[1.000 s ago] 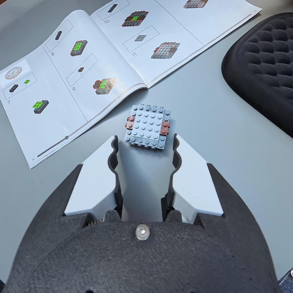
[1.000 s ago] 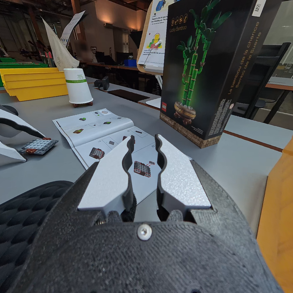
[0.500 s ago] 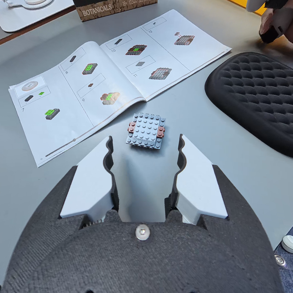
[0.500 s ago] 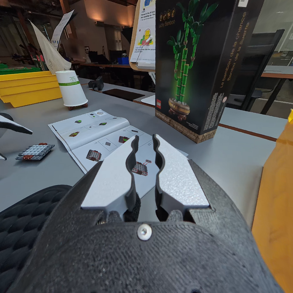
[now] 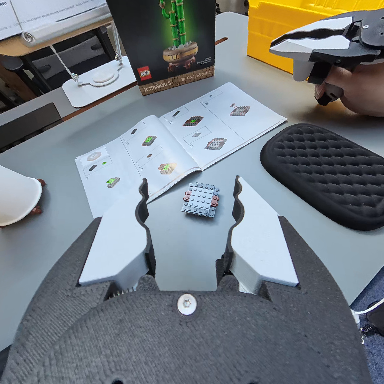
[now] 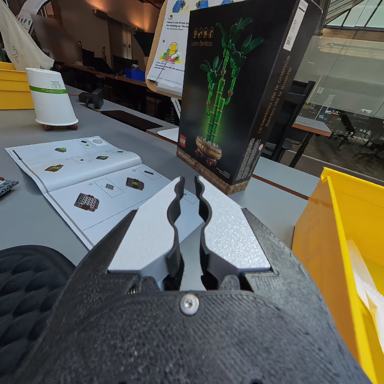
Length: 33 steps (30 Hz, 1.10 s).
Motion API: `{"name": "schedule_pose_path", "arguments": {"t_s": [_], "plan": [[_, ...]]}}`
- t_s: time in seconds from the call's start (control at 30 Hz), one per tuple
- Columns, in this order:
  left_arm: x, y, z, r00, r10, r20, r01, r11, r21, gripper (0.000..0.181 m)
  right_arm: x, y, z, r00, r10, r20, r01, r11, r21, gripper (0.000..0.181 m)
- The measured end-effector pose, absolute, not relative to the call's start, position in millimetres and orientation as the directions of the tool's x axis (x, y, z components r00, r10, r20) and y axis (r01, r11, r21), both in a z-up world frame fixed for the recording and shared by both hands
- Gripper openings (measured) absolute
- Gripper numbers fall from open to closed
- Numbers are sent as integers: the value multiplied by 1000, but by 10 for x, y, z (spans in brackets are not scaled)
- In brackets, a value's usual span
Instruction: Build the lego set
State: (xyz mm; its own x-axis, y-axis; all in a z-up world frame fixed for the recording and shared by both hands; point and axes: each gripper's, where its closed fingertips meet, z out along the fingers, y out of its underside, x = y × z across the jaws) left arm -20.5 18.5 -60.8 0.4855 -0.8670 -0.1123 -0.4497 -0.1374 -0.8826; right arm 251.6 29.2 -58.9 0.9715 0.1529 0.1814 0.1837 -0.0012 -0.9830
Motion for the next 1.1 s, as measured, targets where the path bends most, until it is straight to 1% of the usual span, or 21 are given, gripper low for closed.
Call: {"name": "schedule_pose_path", "arguments": {"t_s": [0.1,0.23,0.4,0.47,0.63,0.77,0.93,1.0,1.07,1.1], "plan": [[-293,201,-550,508,-859,-68,-395,-162,-904,84,2382,227,-520,947,227,226,219,56,-974,25],[-400,220,-476,524,-851,-15,-318,-180,-931,87,2326,184,-515,937,265,229,219,67,-973,32],[-537,299,-339,547,-837,-16,-251,-145,-957,89,2279,180,-565,932,298,205,201,42,-979,34],[-581,333,-284,557,-830,-11,-220,-134,-966,90,2247,161,-551,923,312,224,216,61,-974,40],[-687,412,-220,576,-818,-4,-181,-123,-976,94,2206,139,-527,903,304,303,279,119,-953,41],[-817,504,-151,599,-801,-17,-159,-98,-982,98,2146,163,-602,884,338,323,307,102,-946,33],[-1108,681,-81,648,-761,-21,-125,-79,-989,98,2127,170,-634,861,297,414,400,110,-910,27],[-1266,784,-93,675,-737,-38,-148,-85,-985,93,2153,196,-675,850,264,455,449,87,-889,26],[-1474,901,-49,720,-687,-92,-178,-55,-982,73,2185,223,-723,836,232,497,498,60,-865,26],[-1580,957,7,743,-659,-117,-181,-28,-983,71,2188,233,-747,826,223,517,520,49,-853,26]]}}
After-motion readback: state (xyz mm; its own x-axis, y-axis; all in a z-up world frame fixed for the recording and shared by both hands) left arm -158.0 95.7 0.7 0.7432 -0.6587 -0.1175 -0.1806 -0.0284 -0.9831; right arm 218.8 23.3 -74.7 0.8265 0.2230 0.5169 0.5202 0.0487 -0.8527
